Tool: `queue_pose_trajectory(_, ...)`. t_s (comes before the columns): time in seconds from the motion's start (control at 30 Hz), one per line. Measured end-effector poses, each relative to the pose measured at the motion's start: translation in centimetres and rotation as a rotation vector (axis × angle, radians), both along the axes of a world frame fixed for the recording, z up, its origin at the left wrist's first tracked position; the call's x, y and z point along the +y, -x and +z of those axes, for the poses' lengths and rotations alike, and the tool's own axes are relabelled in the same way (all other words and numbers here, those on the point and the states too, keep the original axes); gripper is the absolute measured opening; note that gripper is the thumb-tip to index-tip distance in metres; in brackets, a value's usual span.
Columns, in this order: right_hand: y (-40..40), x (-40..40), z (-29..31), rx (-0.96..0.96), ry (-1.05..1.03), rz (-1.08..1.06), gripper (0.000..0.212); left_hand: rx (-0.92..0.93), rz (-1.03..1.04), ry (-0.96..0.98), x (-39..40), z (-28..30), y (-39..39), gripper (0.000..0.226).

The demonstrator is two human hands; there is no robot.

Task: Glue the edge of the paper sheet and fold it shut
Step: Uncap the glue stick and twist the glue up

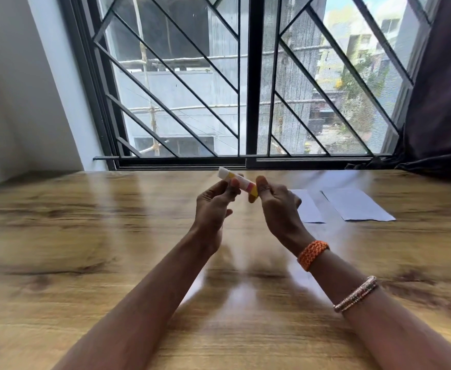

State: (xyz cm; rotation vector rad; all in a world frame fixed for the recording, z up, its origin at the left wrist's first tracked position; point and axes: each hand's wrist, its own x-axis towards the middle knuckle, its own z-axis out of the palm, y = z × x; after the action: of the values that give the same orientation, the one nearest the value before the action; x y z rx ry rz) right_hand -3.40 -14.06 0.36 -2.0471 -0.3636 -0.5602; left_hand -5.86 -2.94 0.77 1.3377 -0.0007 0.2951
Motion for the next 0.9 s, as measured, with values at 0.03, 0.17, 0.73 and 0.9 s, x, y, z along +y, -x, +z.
queue_pose_trajectory(0.03,0.0,0.0,0.0,0.034,-0.038,0.021,0.053,-0.007,-0.01,0.0,-0.1,0.0,0.0,0.013)
queue_pose_trajectory(0.17,0.1,0.1,-0.1,0.006,-0.035,0.042,0.035,-0.004,0.024,-0.003,0.3,-0.1,-0.1,0.013)
queue_pose_trajectory(0.73,-0.6,-0.6,0.1,-0.006,0.143,0.062,0.023,-0.047,0.008,-0.042,0.8,-0.2,-0.4,0.013)
queue_pose_trajectory(0.9,-0.4,-0.6,0.3,0.24,-0.082,0.263,0.049,-0.088,-0.03,-0.031,1.1,-0.3,-0.5,0.013)
